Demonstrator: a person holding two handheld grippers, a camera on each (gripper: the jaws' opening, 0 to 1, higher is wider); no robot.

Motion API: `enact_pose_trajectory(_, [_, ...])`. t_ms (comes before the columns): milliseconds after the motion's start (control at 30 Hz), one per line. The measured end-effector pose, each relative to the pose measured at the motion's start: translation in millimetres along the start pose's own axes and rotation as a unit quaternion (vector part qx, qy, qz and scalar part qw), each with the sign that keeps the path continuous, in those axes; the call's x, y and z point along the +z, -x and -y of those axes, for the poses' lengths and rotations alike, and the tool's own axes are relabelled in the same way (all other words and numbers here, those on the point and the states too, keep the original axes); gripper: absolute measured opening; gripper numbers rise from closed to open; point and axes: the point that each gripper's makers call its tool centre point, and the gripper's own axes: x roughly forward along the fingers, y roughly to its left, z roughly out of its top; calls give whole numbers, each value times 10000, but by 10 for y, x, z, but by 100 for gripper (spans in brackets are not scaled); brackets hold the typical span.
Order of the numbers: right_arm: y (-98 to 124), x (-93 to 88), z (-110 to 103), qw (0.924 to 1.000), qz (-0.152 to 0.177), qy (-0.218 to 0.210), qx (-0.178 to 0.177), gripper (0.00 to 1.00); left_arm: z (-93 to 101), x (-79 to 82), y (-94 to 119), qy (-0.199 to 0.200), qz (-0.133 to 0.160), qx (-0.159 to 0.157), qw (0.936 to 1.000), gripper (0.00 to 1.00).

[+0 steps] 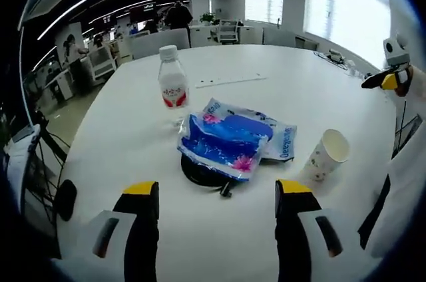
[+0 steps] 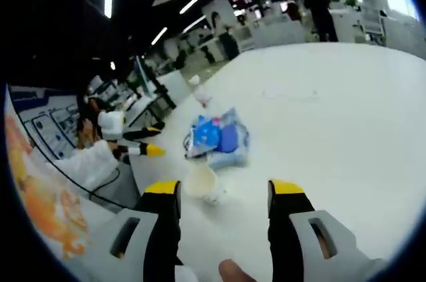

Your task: Arrange the tabletop items into an orderly group along one side of the table until the central work area is clear of visible clutter.

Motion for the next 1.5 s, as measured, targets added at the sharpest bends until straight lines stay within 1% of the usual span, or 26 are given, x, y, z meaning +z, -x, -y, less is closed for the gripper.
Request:
enact_pose_trajectory(33, [-13, 75, 8, 10000, 40, -40, 5, 51, -7, 17, -18, 19, 22, -3, 10000, 69])
enact_pose_trajectory(100, [-63, 230, -68, 9990, 259, -332, 162, 51, -9, 70, -73, -35, 60, -90, 9999, 68])
enact_pose_trajectory(167, [-119, 348, -122, 9970, 475, -546, 268, 51, -79, 94, -137, -360, -99, -101, 9993, 67])
enact_pose_trajectory(200, [-163, 390, -178, 9956, 545, -682, 348, 51, -139, 135, -181, -468, -105, -75, 9988, 67])
enact_pose_trajectory(300, [-294, 385, -280, 9951, 506, -715, 456, 50, -280, 249, -288, -425, -79, -105, 9990, 65])
enact_pose_trajectory(367, [-392, 326, -359, 9959, 342, -657, 510, 50, -354, 329, -381, -386, -38, -152, 9991, 64])
enact_pose_trajectory(400, [-448, 295, -380, 9963, 274, -632, 516, 49, -379, 345, -433, -394, -52, -163, 9991, 63])
enact_pose_trajectory(467, [-510, 269, -416, 9962, 198, -663, 538, 49, -430, 332, -556, -572, -239, -197, 9979, 61])
enact_pose_trajectory(567, [-599, 266, -466, 9955, 134, -727, 599, 49, -464, 369, -717, -606, -265, -266, 9975, 57])
enact_pose_trajectory(633, [-672, 284, -467, 9949, 105, -790, 618, 49, -475, 367, -827, -490, -310, -402, 9975, 55])
enact_pose_trajectory(700, [-740, 283, -446, 9944, 46, -865, 612, 48, -516, 328, -926, -431, -464, -430, 9971, 50])
enact_pose_trajectory(733, [-754, 280, -440, 9943, 31, -880, 608, 47, -527, 290, -970, -355, -589, -470, 9965, 48])
enact_pose_trajectory(767, [-782, 263, -421, 9941, -17, -911, 596, 46, -536, 276, -999, -307, -620, -481, 9964, 46])
enact_pose_trajectory(833, [-833, 232, -367, 9936, -84, -982, 547, 46, -542, 273, -1051, -233, -551, -536, 9968, 40])
enact_pose_trajectory(900, [-867, 222, -321, 9929, -122, -1071, 510, 46, -565, 231, -1083, -72, -612, -536, 9967, 32])
enact_pose_trajectory(1000, [-929, 243, -282, 9911, -133, -1223, 511, 46, -601, 195, -1106, -13, -644, -490, 9967, 25])
enact_pose_trajectory(1033, [-948, 249, -276, 9908, -137, -1242, 514, 46, -607, 196, -1102, 11, -614, -474, 9970, 21])
enact_pose_trajectory(1100, [-996, 261, -269, 9905, -142, -1271, 511, 46, -611, 198, -1105, 76, -570, -516, 9970, 4])
enact_pose_trajectory(1133, [-1016, 261, -260, 9902, -151, -1288, 517, 46, -615, 188, -1105, 129, -556, -510, 9971, 2])
enact_pose_trajectory(1233, [-1065, 239, -297, 9899, -221, -1278, 577, 46, -602, 156, -1097, 332, -552, -470, 9968, 0])
enact_pose_trajectory(1300, [-1082, 217, -308, 9902, -272, -1243, 577, 46, -584, 135, -1071, 497, -549, -387, 9965, 0])
enact_pose_trajectory(1367, [-1087, 206, -310, 9904, -297, -1222, 573, 46, -543, 153, -1028, 881, -467, -333, 9945, 0])
enact_pose_trajectory(1433, [-1094, 208, -299, 9905, -287, -1223, 565, 46, -495, 185, -969, 1376, -379, -287, 9893, 0])
enact_pose_trajectory(1500, [-1099, 210, -275, 9915, -270, -1171, 491, 46, -455, 208, -920, 1554, -303, -232, 9871, 0])
